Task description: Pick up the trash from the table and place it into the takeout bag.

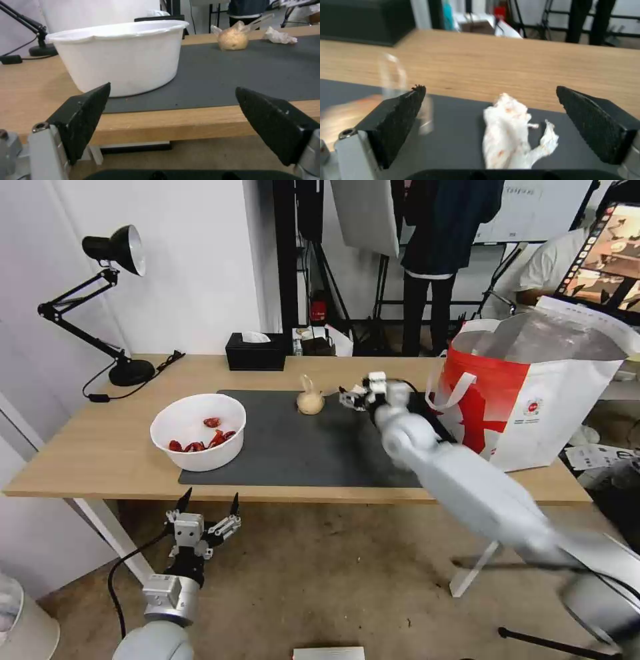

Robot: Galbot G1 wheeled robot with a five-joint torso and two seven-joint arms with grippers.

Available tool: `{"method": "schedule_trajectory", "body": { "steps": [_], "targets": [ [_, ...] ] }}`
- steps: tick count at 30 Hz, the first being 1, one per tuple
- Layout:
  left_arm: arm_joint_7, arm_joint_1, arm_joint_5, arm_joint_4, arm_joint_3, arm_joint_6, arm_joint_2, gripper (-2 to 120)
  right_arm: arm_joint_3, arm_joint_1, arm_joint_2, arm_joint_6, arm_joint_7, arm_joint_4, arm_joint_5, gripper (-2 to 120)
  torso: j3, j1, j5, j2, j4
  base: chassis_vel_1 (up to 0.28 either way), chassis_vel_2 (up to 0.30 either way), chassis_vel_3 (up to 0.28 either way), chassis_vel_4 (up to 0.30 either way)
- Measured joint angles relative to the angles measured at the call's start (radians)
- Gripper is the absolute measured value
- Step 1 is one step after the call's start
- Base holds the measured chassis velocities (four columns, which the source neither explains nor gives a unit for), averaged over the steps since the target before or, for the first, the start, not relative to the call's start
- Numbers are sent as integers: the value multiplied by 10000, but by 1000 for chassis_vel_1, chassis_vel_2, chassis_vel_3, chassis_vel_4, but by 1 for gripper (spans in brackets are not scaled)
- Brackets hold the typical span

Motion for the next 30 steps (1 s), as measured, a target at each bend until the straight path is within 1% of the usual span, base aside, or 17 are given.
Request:
{"method": "schedule_trajectory", "body": {
  "steps": [2, 3, 5, 6, 9, 13, 25, 28, 29, 30],
  "targets": [
    [3, 31, 1, 5, -7, -11, -43, 100, 92, 343, 719, -57, -427, -1428, -611, 100, -1, -2, 0, 1, 0, 0, 0, 0, 0],
    [3, 31, 1, 5, -7, -11, -43, 100, 92, 343, 719, -57, -427, -1428, -611, 100, -1, -2, 0, 1, 0, 0, 0, 0, 0],
    [1, 43, 3, 19, -12, -15, -55, 100, 257, 511, 1242, -65, -871, -2449, -1099, 100, -1, -1, 0, 0, 1, 0, 0, 0, 0],
    [1, 43, 3, 19, -12, -15, -55, 100, 257, 511, 1242, -65, -871, -2449, -1099, 100, -1, -1, 0, 0, 1, 0, 0, 0, 0],
    [1, 61, -9, 28, -50, -30, -46, 100, 485, 550, 1658, -150, -1158, -3138, -1698, 100, -1, -2, 1, 1, 0, 0, 0, 0, 0],
    [0, 63, -43, 76, -84, -74, -15, 100, 565, 446, 1805, -215, -1197, -3352, -2202, 100, -2, -3, 1, 2, -1, 0, 0, 0, 0],
    [-2, 15, -17, 194, 73, -141, -74, 100, 971, 151, 1832, -343, -911, -3418, -2144, 99, -4, -4, 3, 3, 0, 0, 0, 0, 0],
    [-1, 15, -15, 195, 72, -172, -67, 100, 1024, 126, 1805, -340, -894, -3395, -1930, 88, -4, -5, 3, 4, 1, 0, 0, 0, 0],
    [-2, 22, -15, 197, 67, -186, -63, 100, 1034, 121, 1798, -341, -893, -3376, -1823, 82, -5, -5, 3, 4, 1, 0, 0, 0, 0],
    [-2, 22, -15, 197, 67, -186, -63, 100, 1034, 121, 1798, -341, -893, -3376, -1823, 82, -5, -5, 3, 4, 1, 0, 0, 0, 0]
  ]
}}
